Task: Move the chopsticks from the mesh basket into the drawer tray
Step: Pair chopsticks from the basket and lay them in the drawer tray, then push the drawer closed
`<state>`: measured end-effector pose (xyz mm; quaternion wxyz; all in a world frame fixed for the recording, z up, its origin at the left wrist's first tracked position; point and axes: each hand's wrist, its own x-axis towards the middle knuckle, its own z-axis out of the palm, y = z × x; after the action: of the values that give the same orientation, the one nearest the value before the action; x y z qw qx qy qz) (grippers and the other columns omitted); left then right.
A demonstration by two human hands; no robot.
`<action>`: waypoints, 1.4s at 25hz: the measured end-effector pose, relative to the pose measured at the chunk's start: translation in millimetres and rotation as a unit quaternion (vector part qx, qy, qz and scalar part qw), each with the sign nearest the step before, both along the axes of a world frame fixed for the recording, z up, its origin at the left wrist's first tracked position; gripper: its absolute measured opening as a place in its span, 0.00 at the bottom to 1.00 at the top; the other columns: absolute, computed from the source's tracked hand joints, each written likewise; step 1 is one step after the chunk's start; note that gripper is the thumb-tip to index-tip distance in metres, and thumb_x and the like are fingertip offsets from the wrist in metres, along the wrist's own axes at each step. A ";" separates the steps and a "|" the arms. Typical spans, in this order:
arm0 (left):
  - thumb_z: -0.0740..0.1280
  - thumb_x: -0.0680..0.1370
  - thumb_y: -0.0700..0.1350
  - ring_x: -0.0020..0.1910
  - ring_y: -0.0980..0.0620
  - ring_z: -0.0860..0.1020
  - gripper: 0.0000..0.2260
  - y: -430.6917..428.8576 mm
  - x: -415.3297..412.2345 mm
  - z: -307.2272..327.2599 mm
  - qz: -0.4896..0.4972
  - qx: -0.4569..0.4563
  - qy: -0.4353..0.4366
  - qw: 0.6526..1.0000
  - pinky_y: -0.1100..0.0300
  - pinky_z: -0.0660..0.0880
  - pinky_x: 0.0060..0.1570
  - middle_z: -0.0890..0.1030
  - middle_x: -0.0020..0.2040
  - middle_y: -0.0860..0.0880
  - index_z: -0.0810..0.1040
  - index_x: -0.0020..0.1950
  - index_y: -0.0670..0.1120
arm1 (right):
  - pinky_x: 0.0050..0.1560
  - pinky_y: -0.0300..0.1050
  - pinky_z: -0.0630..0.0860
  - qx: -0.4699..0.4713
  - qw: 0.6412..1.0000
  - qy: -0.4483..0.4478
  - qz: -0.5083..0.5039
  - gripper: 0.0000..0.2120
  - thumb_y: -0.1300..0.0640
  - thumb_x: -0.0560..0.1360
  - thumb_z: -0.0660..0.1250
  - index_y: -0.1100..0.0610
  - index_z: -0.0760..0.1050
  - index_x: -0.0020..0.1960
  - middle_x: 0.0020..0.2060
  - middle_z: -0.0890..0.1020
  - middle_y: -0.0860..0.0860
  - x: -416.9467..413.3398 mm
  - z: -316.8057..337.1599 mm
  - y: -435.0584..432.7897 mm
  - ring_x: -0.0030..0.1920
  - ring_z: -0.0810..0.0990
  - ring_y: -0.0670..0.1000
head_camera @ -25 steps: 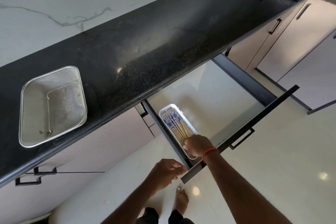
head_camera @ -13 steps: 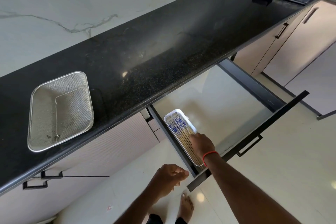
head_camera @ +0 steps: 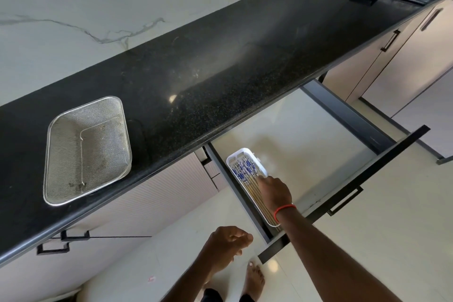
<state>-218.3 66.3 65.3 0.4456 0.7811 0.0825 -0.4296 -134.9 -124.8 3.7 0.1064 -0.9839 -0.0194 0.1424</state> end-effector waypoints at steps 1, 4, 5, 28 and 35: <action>0.67 0.79 0.57 0.53 0.54 0.83 0.17 0.0 0.7 -0.1 -0.001 0.000 0.003 1.000 0.62 0.80 0.51 0.83 0.56 0.53 0.79 0.62 0.48 | 0.47 0.50 0.81 0.001 1.000 0.003 -0.006 0.12 0.60 0.80 0.57 0.58 0.74 0.61 0.50 0.84 0.59 0.4 0.0 -0.9 0.48 0.84 0.59; 0.67 0.79 0.57 0.52 0.54 0.83 0.17 -1.7 0.6 0.3 -0.006 -0.004 0.010 1.000 0.61 0.80 0.52 0.83 0.55 0.53 0.80 0.62 0.48 | 0.49 0.51 0.80 0.008 1.000 0.012 -0.007 0.14 0.61 0.80 0.57 0.58 0.72 0.64 0.52 0.83 0.59 -3.6 -3.2 -0.5 0.49 0.84 0.59; 0.67 0.79 0.57 0.52 0.54 0.84 0.17 -2.0 0.3 0.5 -0.007 -0.004 0.009 1.000 0.61 0.80 0.52 0.83 0.55 0.53 0.80 0.63 0.48 | 0.49 0.51 0.80 0.012 1.000 0.012 -0.003 0.14 0.61 0.80 0.57 0.58 0.72 0.63 0.53 0.83 0.59 -5.0 -4.7 0.6 0.50 0.84 0.59; 0.69 0.76 0.59 0.50 0.60 0.81 0.17 -23.6 -22.2 4.4 -0.159 0.070 -0.116 0.978 0.70 0.75 0.46 0.85 0.57 0.54 0.82 0.59 0.50 | 0.48 0.50 0.80 -0.042 0.999 0.022 0.004 0.09 0.56 0.77 0.62 0.56 0.79 0.52 0.47 0.84 0.56 -23.2 15.0 -2.0 0.47 0.84 0.58; 0.71 0.74 0.61 0.45 0.62 0.80 0.16 -26.7 -21.5 9.0 -0.231 0.143 -0.243 0.931 0.64 0.77 0.48 0.86 0.54 0.57 0.82 0.56 0.53 | 0.46 0.29 0.70 0.145 0.946 -0.203 -0.206 0.11 0.50 0.75 0.69 0.54 0.80 0.54 0.49 0.85 0.49 -104.7 67.2 -41.8 0.48 0.81 0.47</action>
<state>-239.8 39.6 74.3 0.2243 0.9146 -0.1505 -0.3010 -239.7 -166.6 70.9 0.2686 -0.9485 0.1425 -0.0894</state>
